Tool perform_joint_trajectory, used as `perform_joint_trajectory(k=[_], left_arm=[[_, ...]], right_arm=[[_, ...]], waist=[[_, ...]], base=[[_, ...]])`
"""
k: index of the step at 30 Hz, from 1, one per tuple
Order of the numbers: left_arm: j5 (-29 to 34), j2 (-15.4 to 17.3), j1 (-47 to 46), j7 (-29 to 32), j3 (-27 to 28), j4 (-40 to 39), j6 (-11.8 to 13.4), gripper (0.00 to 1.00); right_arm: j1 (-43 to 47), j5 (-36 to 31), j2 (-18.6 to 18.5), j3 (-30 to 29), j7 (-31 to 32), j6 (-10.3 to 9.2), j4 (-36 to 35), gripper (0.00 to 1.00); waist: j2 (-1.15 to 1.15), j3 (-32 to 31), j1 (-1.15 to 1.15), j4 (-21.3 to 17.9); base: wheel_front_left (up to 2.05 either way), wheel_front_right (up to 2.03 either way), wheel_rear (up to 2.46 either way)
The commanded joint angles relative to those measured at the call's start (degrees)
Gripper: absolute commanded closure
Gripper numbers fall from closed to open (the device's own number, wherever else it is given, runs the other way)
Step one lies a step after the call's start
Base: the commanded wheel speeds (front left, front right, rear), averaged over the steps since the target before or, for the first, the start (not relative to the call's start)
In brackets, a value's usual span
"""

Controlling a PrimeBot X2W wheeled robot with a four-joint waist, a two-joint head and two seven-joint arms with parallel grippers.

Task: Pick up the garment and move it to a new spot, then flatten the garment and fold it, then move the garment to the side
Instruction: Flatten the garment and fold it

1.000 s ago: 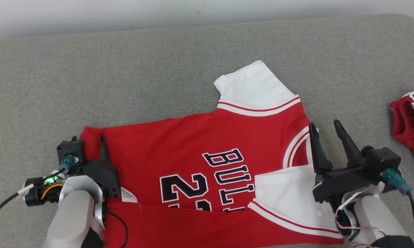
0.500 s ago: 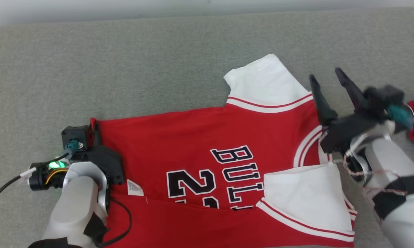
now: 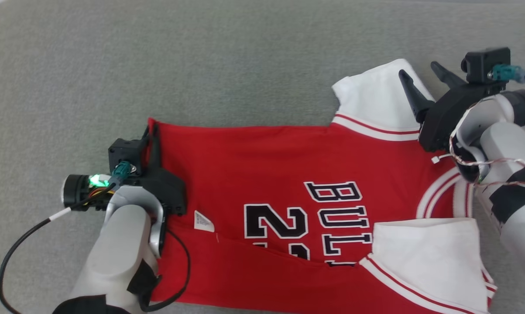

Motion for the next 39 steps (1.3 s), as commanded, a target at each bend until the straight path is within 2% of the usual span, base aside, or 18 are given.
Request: perform_joint_trajectory(k=[1,12,13,14,15,22,29,36,39], left_arm=[[-2.25,0.07,0.81,-0.16,-1.73,-1.85,0.07,1.0],[-11.2,-0.03,0.54,-0.17,-13.34,-7.56,4.19,1.0],[-12.36,-0.03,0.41,-0.17,-14.47,-8.09,4.94,1.0],[-12.41,-0.04,0.43,-0.17,-14.89,-8.32,5.24,1.0],[-12.66,-0.04,0.47,-0.17,-15.15,-8.52,5.62,1.0],[-12.49,-0.02,1.07,-0.17,-14.67,-9.45,7.01,1.0],[-10.75,0.62,2.45,-0.17,-11.99,-10.75,6.86,1.0],[-8.24,2.28,4.51,-0.17,-9.66,-12.34,5.66,1.0],[-7.5,2.74,5.57,-0.17,-8.85,-11.82,4.84,1.0]], right_arm=[[-1.67,0.62,-0.58,1.34,0.41,-0.16,1.2,0.0],[-7.69,3.54,-1.49,4.28,1.28,-0.16,9.82,0.0],[-8.09,3.89,-1.52,4.97,0.67,-0.16,10.49,0.45],[-8.08,4.02,-1.59,5.37,-0.02,-0.16,10.52,0.68],[-8.38,4.26,-1.84,5.45,-1.02,-0.16,10.72,1.0],[-9.3,3.95,-2.41,6.46,-7.12,-0.16,13.1,1.0],[-9.74,4.44,-1.12,6.24,-14.64,-0.17,15.92,1.0],[-8.66,4.8,-0.38,5.45,-17.55,-0.17,13.77,1.0],[-6.64,4.03,-0.32,3.83,-17.57,-0.17,8.84,1.0]], waist=[[-0.01,2.02,0.0,2.42],[-0.01,5.7,0.0,5.75],[-0.01,6.09,0.0,5.91],[-0.01,6.19,0.0,5.93],[-0.01,6.24,0.0,5.93],[-0.01,5.34,0.0,5.39],[-0.01,2.97,0.0,4.05],[-0.01,0.08,0.0,1.93],[-0.01,-1.8,0.0,0.63]], base=[[0.0,0.0,0.0],[0.0,0.0,0.0],[0.0,0.0,0.0],[0.0,0.0,0.0],[0.0,0.0,0.0],[0.0,0.0,0.0],[0.0,0.0,0.0],[0.0,0.0,0.0],[0.0,0.0,0.0]])
